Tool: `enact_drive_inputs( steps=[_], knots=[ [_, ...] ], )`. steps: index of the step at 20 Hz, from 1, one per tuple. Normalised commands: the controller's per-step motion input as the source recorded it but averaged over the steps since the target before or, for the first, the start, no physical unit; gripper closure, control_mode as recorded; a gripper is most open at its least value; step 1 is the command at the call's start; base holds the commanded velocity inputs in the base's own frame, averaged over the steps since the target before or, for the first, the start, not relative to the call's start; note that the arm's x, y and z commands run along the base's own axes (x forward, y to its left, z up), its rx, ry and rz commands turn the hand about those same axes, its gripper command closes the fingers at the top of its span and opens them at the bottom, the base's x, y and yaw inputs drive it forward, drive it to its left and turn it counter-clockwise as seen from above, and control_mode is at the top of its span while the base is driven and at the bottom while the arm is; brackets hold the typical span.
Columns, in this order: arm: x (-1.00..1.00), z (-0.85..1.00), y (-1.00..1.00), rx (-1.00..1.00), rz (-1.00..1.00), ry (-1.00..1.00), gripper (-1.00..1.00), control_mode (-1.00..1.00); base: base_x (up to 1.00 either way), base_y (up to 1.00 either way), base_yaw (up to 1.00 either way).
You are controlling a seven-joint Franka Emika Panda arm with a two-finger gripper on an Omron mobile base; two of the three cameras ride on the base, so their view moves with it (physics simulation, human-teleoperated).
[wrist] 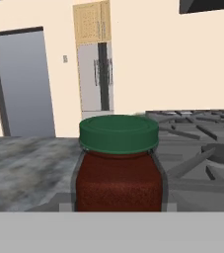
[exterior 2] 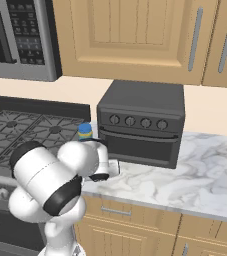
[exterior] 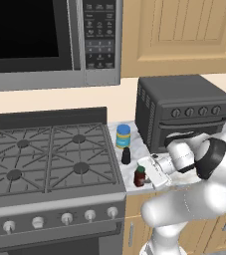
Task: Collect the paprika, mayonnaise, and shaker from the cabinet and place them next to the stove.
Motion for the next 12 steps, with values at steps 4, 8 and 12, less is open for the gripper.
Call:
enact_drive_inputs(
  steps=[4, 8, 12],
  knots=[
    [0.01, -0.06, 0.07, 0.00, -0.06, 0.00, 1.00, -1.00, 0.00, 0.00, 0.00],
    [0.11, -0.01, 0.00, -0.02, -0.06, 0.00, 1.00, -1.00, 0.00, 0.00, 0.00],
    [0.16, 0.00, 0.03, -0.07, -0.06, 0.00, 1.00, -1.00, 0.00, 0.00, 0.00]
  ],
)
